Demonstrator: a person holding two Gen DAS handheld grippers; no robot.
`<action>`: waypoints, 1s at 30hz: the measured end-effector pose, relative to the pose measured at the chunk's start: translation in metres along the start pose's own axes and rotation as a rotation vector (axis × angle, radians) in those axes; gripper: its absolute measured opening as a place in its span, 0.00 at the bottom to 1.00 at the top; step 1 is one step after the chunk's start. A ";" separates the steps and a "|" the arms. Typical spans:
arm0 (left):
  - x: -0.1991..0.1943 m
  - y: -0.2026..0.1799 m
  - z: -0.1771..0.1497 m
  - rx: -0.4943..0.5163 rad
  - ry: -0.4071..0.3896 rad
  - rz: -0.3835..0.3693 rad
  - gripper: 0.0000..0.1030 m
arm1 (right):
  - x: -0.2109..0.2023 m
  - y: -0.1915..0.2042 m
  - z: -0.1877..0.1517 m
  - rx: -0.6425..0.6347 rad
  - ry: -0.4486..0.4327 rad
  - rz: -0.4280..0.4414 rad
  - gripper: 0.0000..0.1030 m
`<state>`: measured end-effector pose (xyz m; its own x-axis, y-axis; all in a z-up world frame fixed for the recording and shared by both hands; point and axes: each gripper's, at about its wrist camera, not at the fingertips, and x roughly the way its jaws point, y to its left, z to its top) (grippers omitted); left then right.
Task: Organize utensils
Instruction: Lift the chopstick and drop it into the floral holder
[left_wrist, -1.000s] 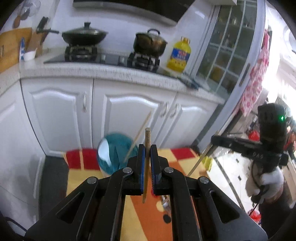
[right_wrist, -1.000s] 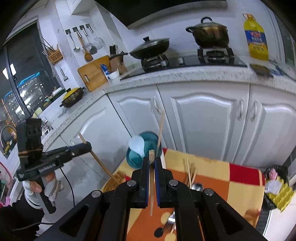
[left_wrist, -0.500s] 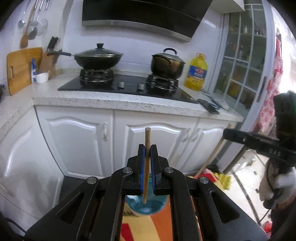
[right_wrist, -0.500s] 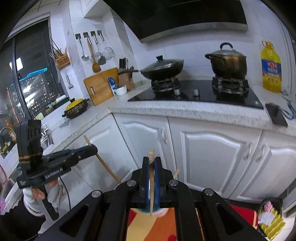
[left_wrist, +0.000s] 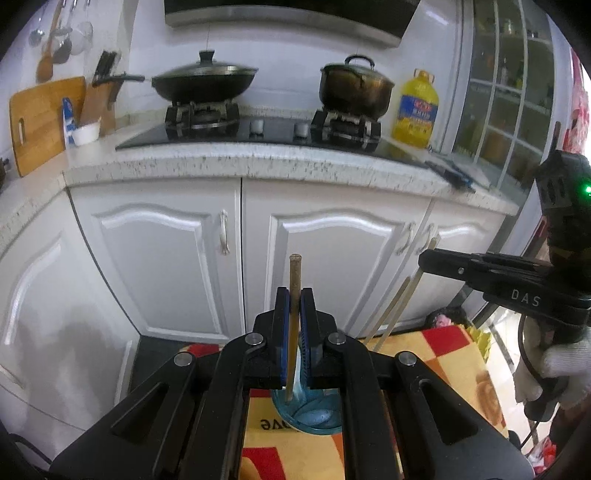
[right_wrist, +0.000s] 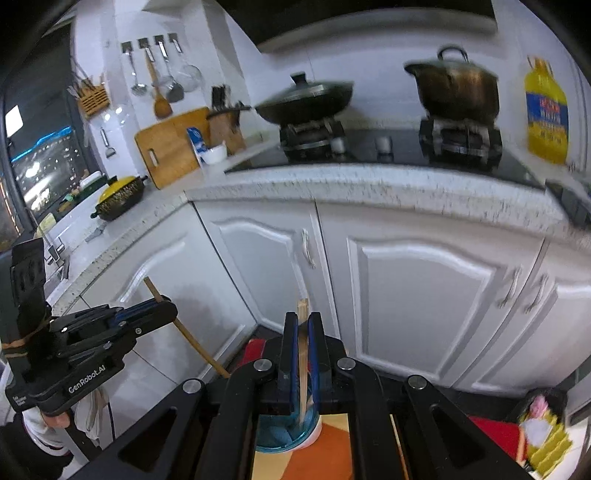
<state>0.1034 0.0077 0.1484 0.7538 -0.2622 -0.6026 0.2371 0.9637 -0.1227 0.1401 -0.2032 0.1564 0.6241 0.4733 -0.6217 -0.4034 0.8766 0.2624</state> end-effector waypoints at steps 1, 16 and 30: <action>0.005 0.001 -0.003 -0.008 0.012 -0.001 0.04 | 0.006 -0.004 -0.004 0.016 0.012 0.007 0.05; 0.038 0.003 -0.026 -0.081 0.100 -0.008 0.05 | 0.037 -0.034 -0.042 0.124 0.091 0.030 0.25; 0.008 -0.017 -0.045 -0.107 0.085 -0.018 0.34 | 0.020 -0.033 -0.084 0.138 0.124 0.001 0.26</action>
<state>0.0779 -0.0081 0.1106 0.6942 -0.2783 -0.6638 0.1797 0.9600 -0.2146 0.1098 -0.2297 0.0734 0.5329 0.4672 -0.7055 -0.3033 0.8838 0.3562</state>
